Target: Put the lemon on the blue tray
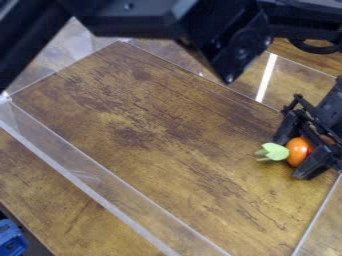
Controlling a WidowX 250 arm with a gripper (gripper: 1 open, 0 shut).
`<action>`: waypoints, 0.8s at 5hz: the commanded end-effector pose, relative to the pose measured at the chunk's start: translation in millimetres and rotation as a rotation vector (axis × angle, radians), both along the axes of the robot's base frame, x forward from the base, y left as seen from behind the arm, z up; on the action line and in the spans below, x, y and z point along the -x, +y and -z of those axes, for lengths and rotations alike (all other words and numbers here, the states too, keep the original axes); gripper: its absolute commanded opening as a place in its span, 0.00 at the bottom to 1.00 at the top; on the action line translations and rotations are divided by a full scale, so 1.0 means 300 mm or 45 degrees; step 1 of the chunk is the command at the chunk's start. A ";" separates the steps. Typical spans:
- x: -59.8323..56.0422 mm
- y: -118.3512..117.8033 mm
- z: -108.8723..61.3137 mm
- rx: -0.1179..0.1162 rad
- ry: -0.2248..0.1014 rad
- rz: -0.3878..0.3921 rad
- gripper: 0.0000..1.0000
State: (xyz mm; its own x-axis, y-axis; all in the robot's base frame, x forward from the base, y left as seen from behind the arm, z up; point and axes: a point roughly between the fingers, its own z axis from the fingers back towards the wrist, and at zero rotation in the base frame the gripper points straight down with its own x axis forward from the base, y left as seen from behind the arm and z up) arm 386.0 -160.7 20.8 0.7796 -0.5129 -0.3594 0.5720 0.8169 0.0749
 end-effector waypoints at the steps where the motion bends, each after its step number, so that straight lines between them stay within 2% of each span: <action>1: -0.011 -0.002 -0.040 0.030 -0.045 0.085 0.00; 4: 0.020 0.039 -0.029 0.045 -0.040 -0.058 0.00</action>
